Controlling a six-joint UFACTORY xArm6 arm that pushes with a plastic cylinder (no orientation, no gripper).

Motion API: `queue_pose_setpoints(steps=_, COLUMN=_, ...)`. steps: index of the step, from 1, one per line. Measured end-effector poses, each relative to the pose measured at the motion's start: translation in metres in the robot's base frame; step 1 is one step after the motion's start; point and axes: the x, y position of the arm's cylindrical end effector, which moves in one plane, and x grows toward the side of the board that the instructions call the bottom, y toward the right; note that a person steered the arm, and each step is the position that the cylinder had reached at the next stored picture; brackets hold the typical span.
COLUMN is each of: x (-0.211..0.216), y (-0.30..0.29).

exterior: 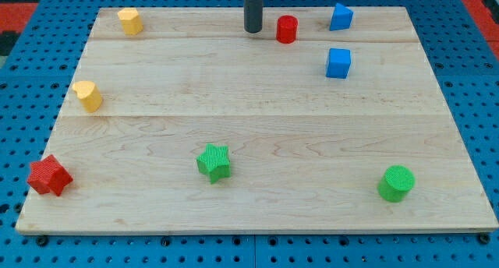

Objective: Push the red circle to the top right of the blue cube

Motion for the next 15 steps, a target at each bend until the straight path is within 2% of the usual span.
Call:
queue_pose_setpoints(steps=1, x=0.000, y=-0.012)
queue_pose_setpoints(steps=2, x=-0.033, y=-0.024)
queue_pose_setpoints(steps=3, x=-0.026, y=-0.002)
queue_pose_setpoints(steps=4, x=0.013, y=0.057)
queue_pose_setpoints(steps=5, x=0.018, y=0.082)
queue_pose_setpoints(steps=8, x=0.022, y=0.082)
queue_pose_setpoints(steps=11, x=0.008, y=0.107)
queue_pose_setpoints(steps=12, x=0.044, y=0.144)
queue_pose_setpoints(steps=13, x=0.042, y=0.128)
queue_pose_setpoints(steps=14, x=0.042, y=0.079)
queue_pose_setpoints(steps=15, x=0.042, y=0.055)
